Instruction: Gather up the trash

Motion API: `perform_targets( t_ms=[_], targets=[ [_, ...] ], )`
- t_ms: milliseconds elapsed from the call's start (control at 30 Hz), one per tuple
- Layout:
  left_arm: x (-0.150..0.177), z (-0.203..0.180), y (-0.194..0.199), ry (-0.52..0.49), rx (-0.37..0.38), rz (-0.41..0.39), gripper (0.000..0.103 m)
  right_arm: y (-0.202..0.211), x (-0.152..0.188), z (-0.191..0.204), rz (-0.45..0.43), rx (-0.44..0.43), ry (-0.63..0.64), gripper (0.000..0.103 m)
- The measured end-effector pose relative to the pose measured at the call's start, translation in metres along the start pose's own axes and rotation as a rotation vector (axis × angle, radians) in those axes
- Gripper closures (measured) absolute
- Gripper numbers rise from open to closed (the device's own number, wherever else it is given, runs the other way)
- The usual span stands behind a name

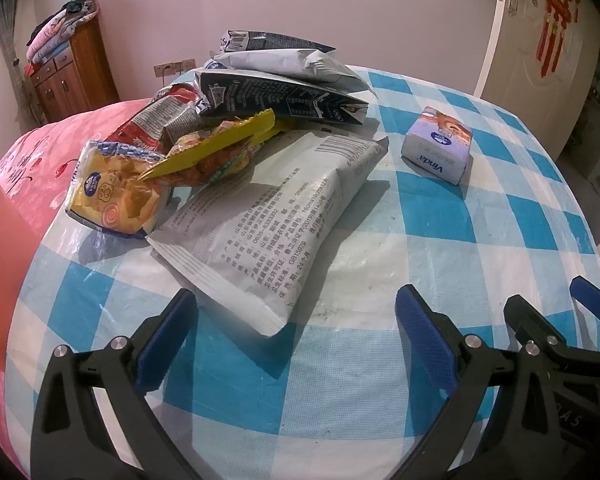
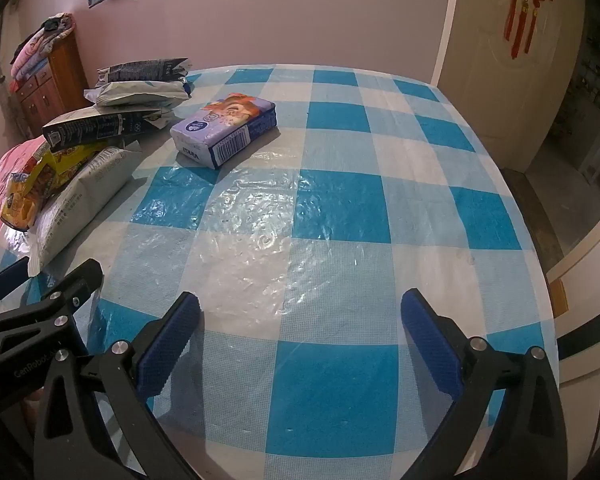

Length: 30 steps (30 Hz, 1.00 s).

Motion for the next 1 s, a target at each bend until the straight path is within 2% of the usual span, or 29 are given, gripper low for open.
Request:
perform_targets(
  t_ms=[333,400,500,567,633,733,933,1000],
  targets=[
    [0.005,0.004,0.003,-0.011,0.008,0.015,0.004,0.003,0.009,0.001,0.003,0.004,-0.007,0.004],
    [0.015,0.009,0.008,-0.011,0.012,0.013,0.004,0.007,0.013,0.001,-0.008,0.001,-0.016,0.004],
    [0.022,0.010,0.021,-0.009,0.028,-0.024,0.004,0.015,0.025,0.003,-0.027,-0.015,-0.045,0.004],
    [0.025,0.011,0.031,-0.024,0.010,-0.052,0.004,0.023,0.028,-0.001,-0.035,-0.026,-0.065,0.004],
    [0.028,0.015,0.047,-0.033,0.000,-0.094,0.004,0.034,0.031,-0.003,-0.059,-0.034,-0.075,0.004],
    [0.030,0.019,0.066,-0.030,0.024,-0.124,0.004,0.055,0.033,-0.006,-0.107,-0.033,-0.082,0.004],
    [0.031,0.040,0.110,-0.009,0.026,-0.209,0.004,0.116,0.031,-0.005,-0.262,-0.019,-0.084,0.004],
    [0.032,0.047,0.124,-0.007,0.026,-0.233,0.004,0.137,0.030,-0.003,-0.307,-0.052,-0.095,0.004]
  ],
)
Point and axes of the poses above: each gripper's, at about its wrist camera, not at the fingertips, and y roughly against the way its jaws point, z to its left, x to its underside, the point moved 7 cm from there along -y, roughly the way its jaws point, and after that the axes turned 11 degrees about z, right-handed, at the moved point
